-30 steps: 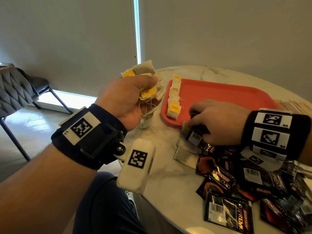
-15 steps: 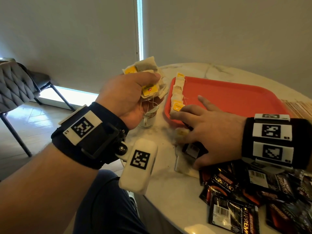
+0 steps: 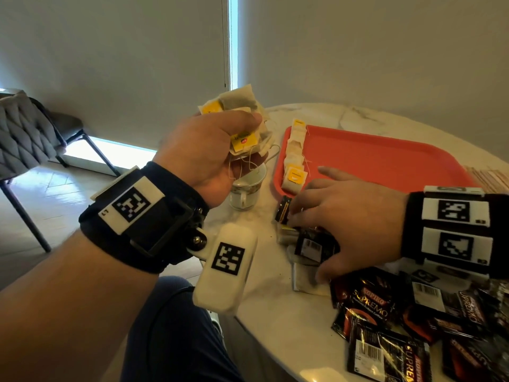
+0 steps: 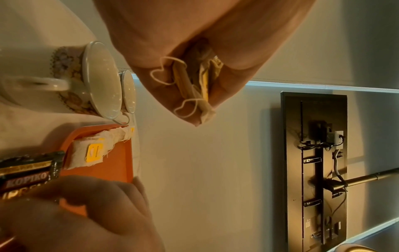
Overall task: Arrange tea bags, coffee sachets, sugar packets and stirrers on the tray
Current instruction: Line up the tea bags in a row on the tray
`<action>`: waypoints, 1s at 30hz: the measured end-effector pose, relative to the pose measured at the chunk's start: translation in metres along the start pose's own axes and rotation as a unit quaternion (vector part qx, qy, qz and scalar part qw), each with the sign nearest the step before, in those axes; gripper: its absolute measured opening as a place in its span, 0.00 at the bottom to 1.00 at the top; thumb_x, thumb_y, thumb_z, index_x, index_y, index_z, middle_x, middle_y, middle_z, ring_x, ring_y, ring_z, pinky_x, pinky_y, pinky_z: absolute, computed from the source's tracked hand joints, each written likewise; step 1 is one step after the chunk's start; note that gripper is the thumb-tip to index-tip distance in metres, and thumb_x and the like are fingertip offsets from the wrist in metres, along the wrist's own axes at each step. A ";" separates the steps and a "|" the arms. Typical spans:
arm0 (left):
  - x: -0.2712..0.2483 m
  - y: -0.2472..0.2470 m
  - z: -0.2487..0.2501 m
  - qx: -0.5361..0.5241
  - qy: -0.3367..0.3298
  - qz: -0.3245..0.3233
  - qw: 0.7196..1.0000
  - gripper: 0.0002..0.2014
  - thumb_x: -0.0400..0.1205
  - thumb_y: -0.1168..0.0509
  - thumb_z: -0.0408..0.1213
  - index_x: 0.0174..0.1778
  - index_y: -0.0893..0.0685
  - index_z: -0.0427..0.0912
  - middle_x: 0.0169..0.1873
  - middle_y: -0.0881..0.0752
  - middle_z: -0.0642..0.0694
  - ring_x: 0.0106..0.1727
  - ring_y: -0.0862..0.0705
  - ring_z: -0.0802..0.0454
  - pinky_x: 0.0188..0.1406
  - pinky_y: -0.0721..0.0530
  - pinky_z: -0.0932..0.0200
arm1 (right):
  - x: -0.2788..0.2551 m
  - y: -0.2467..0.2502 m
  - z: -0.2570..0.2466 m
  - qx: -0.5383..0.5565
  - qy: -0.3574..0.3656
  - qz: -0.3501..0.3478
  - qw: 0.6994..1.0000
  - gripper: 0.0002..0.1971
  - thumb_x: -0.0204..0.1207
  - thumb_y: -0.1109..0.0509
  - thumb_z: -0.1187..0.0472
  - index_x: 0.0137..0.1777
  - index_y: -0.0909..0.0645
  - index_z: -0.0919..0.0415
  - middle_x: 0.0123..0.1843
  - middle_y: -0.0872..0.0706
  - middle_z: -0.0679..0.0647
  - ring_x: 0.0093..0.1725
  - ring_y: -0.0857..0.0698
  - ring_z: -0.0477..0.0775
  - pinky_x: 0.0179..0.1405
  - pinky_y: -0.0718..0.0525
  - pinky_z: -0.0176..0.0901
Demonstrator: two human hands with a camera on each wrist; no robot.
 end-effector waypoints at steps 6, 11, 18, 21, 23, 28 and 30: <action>0.003 0.003 -0.001 0.004 -0.001 0.017 1.000 0.11 0.86 0.29 0.30 0.62 0.15 0.42 0.46 0.08 0.42 0.45 0.06 0.46 0.27 0.13 0.60 | 0.019 -0.004 -0.023 -0.015 0.037 -0.016 0.999 0.44 0.59 0.35 0.15 0.74 0.24 0.33 0.72 0.29 0.43 0.71 0.33 0.53 0.77 0.31 0.58; 0.003 0.004 -0.004 0.009 0.004 0.021 1.000 0.07 0.86 0.30 0.30 0.58 0.14 0.43 0.42 0.08 0.43 0.38 0.06 0.51 0.26 0.14 0.61 | 0.030 0.000 -0.029 0.063 0.078 0.017 0.995 0.39 0.68 0.29 0.26 0.80 0.30 0.33 0.77 0.29 0.39 0.74 0.31 0.48 0.78 0.30 0.55; 0.002 0.007 -0.005 0.014 0.005 0.025 1.000 0.07 0.86 0.30 0.30 0.58 0.15 0.43 0.43 0.08 0.43 0.35 0.07 0.52 0.27 0.14 0.62 | 0.043 -0.001 -0.037 0.085 0.103 -0.003 0.991 0.27 0.71 0.26 0.38 0.71 0.24 0.33 0.58 0.19 0.38 0.59 0.18 0.47 0.59 0.14 0.50; 0.001 0.007 -0.006 0.018 0.005 0.022 1.000 0.06 0.86 0.30 0.30 0.56 0.14 0.44 0.44 0.09 0.42 0.36 0.07 0.52 0.27 0.14 0.62 | 0.049 0.002 -0.039 0.103 0.109 0.001 0.989 0.17 0.77 0.27 0.47 0.66 0.19 0.36 0.56 0.15 0.39 0.54 0.16 0.45 0.55 0.12 0.47; 0.001 0.008 -0.006 0.018 0.005 0.021 1.000 0.05 0.86 0.30 0.30 0.54 0.14 0.44 0.42 0.08 0.43 0.37 0.07 0.51 0.27 0.13 0.61 | 0.051 0.006 -0.034 0.132 0.100 0.018 0.986 0.15 0.78 0.27 0.49 0.64 0.17 0.37 0.56 0.13 0.39 0.53 0.15 0.42 0.53 0.13 0.41; 0.003 0.016 -0.001 0.010 -0.004 0.020 1.000 0.04 0.88 0.32 0.30 0.54 0.16 0.43 0.34 0.08 0.46 0.33 0.07 0.48 0.28 0.13 0.60 | 0.035 0.038 0.029 0.375 -0.013 0.144 0.916 0.11 0.74 0.20 0.46 0.56 0.12 0.39 0.47 0.10 0.34 0.46 0.12 0.33 0.46 0.18 0.32; 0.006 0.018 -0.001 0.006 -0.003 0.030 1.000 0.04 0.87 0.32 0.30 0.56 0.16 0.42 0.35 0.07 0.45 0.33 0.07 0.48 0.28 0.12 0.60 | 0.023 0.050 0.058 0.484 -0.038 0.210 0.849 0.09 0.73 0.18 0.51 0.52 0.10 0.44 0.47 0.07 0.40 0.46 0.09 0.40 0.52 0.12 0.43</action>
Point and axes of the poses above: each hand's wrist, its own x-axis towards the middle knuckle, its own y-axis out of the back of the hand, z = x × y, the point moved 10 cm from there along x, towards the middle knuckle
